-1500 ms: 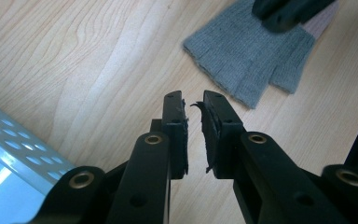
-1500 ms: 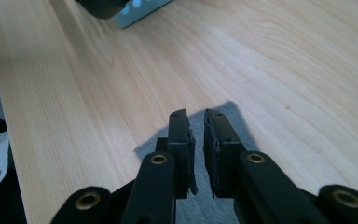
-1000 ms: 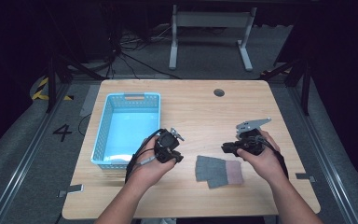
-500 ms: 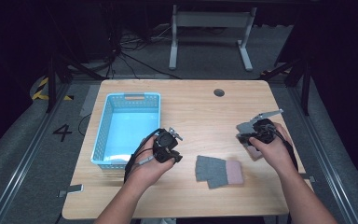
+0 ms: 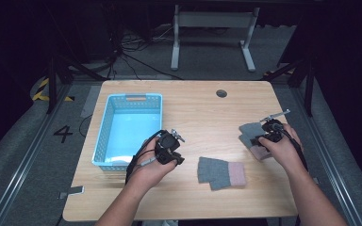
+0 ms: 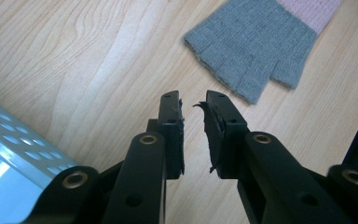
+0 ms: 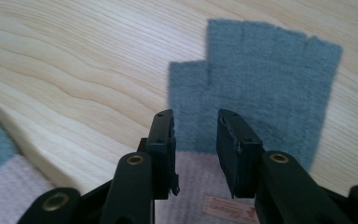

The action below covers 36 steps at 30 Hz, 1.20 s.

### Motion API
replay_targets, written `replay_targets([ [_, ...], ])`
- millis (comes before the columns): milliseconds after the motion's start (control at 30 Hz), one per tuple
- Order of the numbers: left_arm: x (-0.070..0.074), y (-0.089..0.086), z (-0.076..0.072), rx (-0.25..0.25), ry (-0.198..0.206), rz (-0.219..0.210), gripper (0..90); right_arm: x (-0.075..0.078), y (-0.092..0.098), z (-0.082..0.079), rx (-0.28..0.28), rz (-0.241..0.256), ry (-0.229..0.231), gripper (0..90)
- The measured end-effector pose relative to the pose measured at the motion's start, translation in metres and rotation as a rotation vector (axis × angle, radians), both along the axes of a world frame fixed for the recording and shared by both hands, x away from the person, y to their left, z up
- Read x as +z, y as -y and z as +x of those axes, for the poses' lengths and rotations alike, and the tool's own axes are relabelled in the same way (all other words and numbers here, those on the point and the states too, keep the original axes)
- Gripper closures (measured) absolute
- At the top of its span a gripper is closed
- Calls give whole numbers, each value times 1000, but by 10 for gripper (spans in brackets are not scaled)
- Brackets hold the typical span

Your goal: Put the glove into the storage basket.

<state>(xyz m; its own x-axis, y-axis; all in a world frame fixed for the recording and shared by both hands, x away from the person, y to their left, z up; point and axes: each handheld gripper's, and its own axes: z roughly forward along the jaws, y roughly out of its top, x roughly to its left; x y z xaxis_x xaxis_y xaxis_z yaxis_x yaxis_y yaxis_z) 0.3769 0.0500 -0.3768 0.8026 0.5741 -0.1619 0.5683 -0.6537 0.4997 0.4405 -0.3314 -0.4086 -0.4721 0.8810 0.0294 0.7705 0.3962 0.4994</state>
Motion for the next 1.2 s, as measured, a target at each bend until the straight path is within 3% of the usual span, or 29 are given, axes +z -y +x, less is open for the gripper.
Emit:
replay_targets([
  [267, 1, 0, 0, -2, 2, 1, 756, -9, 9, 7, -61, -62, 6, 624],
  [500, 1, -1, 0, -3, 3, 3, 751, -20, 10, 12, -89, -66, -11, 607],
  [633, 1, 0, -1, -3, 3, 3, 750, -20, 10, 14, -95, -56, -29, 662],
  [667, 1, 0, -1, -3, 4, 3, 750, -20, 10, 14, -97, -63, -33, 717],
  [867, 1, 0, -1, -4, 4, 3, 750, -19, 9, 15, -92, -74, -34, 838],
  [1200, 1, 0, -1, -1, 6, 4, 750, -7, 14, 8, -89, -33, -14, 865],
])
